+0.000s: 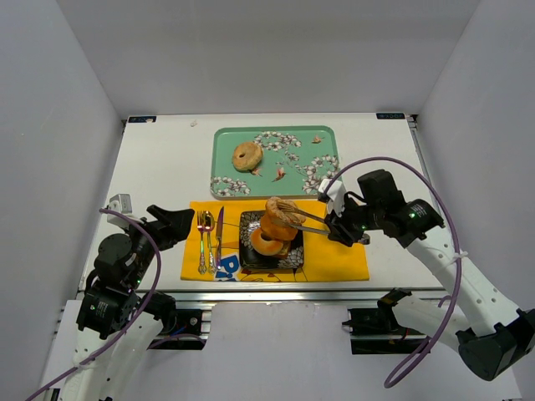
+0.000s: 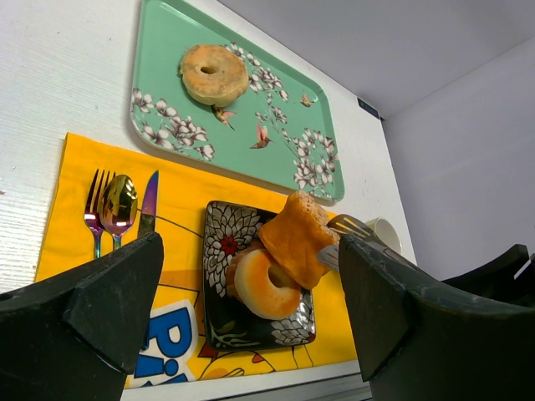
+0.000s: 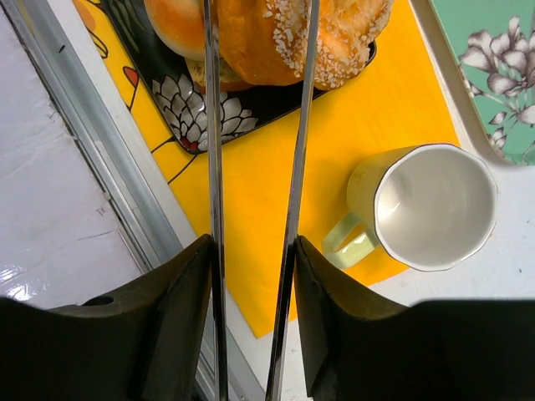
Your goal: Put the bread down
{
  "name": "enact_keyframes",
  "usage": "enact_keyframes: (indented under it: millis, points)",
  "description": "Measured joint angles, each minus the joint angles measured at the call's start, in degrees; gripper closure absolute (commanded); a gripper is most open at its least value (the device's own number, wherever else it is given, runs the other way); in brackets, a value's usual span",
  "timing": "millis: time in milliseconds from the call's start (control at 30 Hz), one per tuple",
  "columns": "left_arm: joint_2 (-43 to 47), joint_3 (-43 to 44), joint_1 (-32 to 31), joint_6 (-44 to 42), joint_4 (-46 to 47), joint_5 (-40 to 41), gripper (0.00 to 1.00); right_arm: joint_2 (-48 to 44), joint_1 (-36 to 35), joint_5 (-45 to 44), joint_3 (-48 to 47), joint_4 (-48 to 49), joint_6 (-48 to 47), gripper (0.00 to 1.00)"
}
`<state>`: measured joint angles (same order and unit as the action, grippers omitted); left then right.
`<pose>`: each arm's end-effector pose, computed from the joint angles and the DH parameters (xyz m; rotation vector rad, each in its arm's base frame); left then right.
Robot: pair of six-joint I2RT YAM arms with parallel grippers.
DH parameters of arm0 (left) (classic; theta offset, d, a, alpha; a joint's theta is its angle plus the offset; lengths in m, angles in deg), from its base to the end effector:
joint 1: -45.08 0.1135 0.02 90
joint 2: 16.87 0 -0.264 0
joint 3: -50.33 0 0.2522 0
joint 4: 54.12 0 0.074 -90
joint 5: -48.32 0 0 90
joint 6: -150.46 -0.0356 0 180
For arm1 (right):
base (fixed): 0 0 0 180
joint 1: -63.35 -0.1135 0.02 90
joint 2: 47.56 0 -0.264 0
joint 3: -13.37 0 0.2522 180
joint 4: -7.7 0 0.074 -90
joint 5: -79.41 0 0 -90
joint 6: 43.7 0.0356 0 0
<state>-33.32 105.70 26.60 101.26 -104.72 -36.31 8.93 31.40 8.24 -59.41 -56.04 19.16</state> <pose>0.0676 -0.0191 0.3245 -0.4207 1.7730 -0.6592 0.1544 0.1098 0.3250 -1.3072 1.9946 0.4332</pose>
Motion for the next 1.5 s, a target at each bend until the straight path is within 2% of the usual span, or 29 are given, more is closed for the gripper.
enact_keyframes:
  millis: [567,767,867,967,1100,1267,1367,1433,1500]
  points:
    - [0.0,0.0,0.0,0.0,0.0,0.0,0.06,-3.9,0.0,0.3,-3.7,4.3,4.2,0.58]
    - [0.0,0.0,0.0,0.0,0.0,0.0,0.06,-3.8,0.5,-4.6,-4.0,9.1,8.4,0.64]
    - [0.0,0.0,0.0,0.0,0.0,0.0,0.06,-3.0,6.9,-6.7,-4.0,12.4,11.0,0.71]
    - [0.1,0.0,0.0,0.0,0.0,0.0,0.06,0.0,19.9,-6.9,-4.0,16.6,13.3,0.79]
    - [0.1,0.0,0.0,0.0,0.1,-0.2,0.06,6.9,35.6,-6.3,-3.0,21.6,14.0,0.83]
    - [0.1,0.0,0.0,0.0,1.7,-0.9,0.06,16.9,46.3,-6.4,3.8,29.2,12.7,0.84]
    - [0.1,-0.4,0.0,0.0,2.7,-1.4,0.06,21.8,47.6,-6.5,8.0,31.7,11.2,0.79]
    - [0.0,-0.7,0.0,0.0,2.9,-1.6,0.06,23.8,47.7,-6.4,10.1,33.2,10.5,0.72]
    - [-0.2,-1.0,0.0,0.0,3.0,-1.7,0.06,24.8,47.7,-6.3,11.2,35.0,10.1,0.59]
